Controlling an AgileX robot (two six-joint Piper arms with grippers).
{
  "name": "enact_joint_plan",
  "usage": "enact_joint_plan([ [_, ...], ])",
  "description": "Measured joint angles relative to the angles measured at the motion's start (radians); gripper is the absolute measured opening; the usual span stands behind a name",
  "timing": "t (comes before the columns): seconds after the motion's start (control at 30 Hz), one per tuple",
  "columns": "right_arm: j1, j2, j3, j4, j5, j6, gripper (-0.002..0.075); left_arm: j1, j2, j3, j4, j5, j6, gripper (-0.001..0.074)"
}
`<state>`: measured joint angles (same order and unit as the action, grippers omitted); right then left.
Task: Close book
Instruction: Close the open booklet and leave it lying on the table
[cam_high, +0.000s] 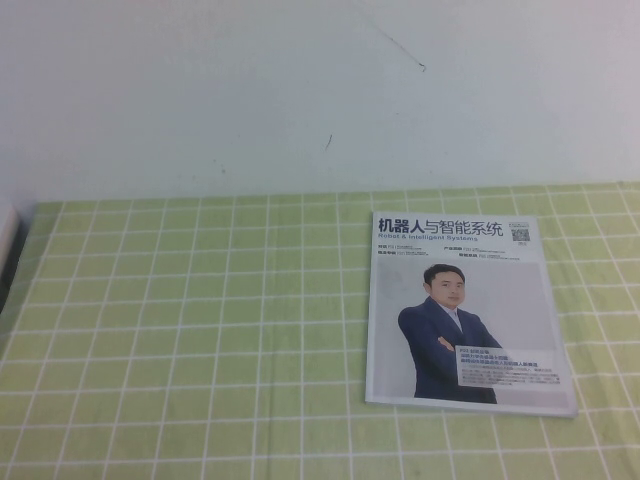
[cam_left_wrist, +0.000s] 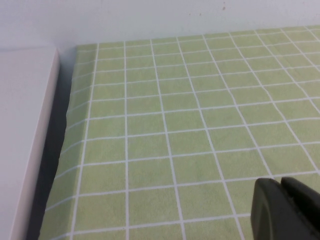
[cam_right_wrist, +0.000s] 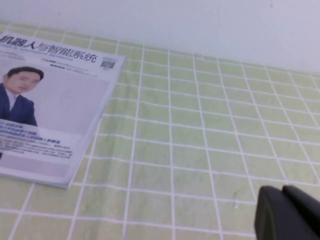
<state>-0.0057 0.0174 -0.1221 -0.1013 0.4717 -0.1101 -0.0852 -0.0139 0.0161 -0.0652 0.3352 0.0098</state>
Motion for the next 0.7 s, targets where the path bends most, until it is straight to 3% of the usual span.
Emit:
enact_joint_plan([
  [0.17,-0.005,-0.029,0.126,-0.012,-0.051,-0.006,-0.0003,0.0,0.0,0.0,0.0,0.0,0.0,-0.0004],
  [0.7,-0.003,-0.029,0.14,0.003,-0.116,0.006,-0.0003,0.0,0.0,0.0,-0.002,0.0,0.0,-0.0004],
])
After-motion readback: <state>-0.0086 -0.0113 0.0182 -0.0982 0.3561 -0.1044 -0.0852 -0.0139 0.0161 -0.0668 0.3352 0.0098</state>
